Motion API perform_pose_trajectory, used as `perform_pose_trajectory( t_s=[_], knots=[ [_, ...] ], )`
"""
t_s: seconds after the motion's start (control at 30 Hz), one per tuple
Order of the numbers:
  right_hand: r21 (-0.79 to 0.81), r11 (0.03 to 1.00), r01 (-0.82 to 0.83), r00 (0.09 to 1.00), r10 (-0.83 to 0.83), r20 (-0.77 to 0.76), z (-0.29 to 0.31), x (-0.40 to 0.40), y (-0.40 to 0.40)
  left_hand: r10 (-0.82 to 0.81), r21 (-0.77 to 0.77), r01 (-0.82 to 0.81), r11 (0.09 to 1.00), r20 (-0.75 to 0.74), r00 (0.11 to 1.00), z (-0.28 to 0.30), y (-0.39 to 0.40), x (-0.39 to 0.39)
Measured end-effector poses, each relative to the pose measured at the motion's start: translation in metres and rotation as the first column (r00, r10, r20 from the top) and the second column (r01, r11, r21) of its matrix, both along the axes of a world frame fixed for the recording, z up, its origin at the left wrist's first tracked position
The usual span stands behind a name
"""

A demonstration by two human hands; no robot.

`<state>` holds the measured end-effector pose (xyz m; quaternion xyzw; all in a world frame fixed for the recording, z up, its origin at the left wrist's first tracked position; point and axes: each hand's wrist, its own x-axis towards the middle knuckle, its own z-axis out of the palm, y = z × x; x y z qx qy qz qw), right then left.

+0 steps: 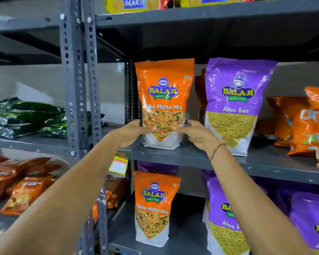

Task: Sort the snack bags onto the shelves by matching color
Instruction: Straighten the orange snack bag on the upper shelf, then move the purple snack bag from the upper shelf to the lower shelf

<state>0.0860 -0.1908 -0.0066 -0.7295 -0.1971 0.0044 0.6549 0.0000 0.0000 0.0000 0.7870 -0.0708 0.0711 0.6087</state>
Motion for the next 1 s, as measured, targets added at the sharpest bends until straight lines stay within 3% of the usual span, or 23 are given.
perform_pose_trajectory(
  t_s=[0.53,0.7,0.8,0.87,0.93,1.0],
  knots=[
    [-0.006,0.999,-0.038,0.994,0.038,0.103,-0.008,-0.002,0.000,0.117,0.037,-0.123,0.992,0.131,0.984,-0.024,0.013,0.032],
    [0.022,1.000,0.006,0.992,-0.008,0.126,-0.012,-0.013,0.000,0.294,0.127,-0.315,0.940,0.162,0.942,-0.025,0.007,0.035],
    [-0.090,0.985,0.148,0.970,-0.127,0.208,-0.012,-0.026,-0.008,0.412,0.104,-0.439,0.892,0.208,0.887,-0.028,-0.003,0.036],
    [-0.063,0.953,0.297,0.899,-0.257,0.354,-0.009,-0.036,-0.023,0.563,0.073,-0.624,0.778,0.357,0.745,-0.032,-0.019,0.032],
    [0.112,0.900,0.421,0.757,-0.417,0.503,-0.002,-0.049,-0.049,0.611,-0.002,-0.741,0.672,0.567,0.553,-0.030,-0.045,0.023],
    [0.342,0.786,0.514,0.559,-0.610,0.562,0.002,-0.057,-0.081,0.521,-0.045,-0.698,0.714,0.701,0.487,-0.025,-0.077,0.019]
  ],
)
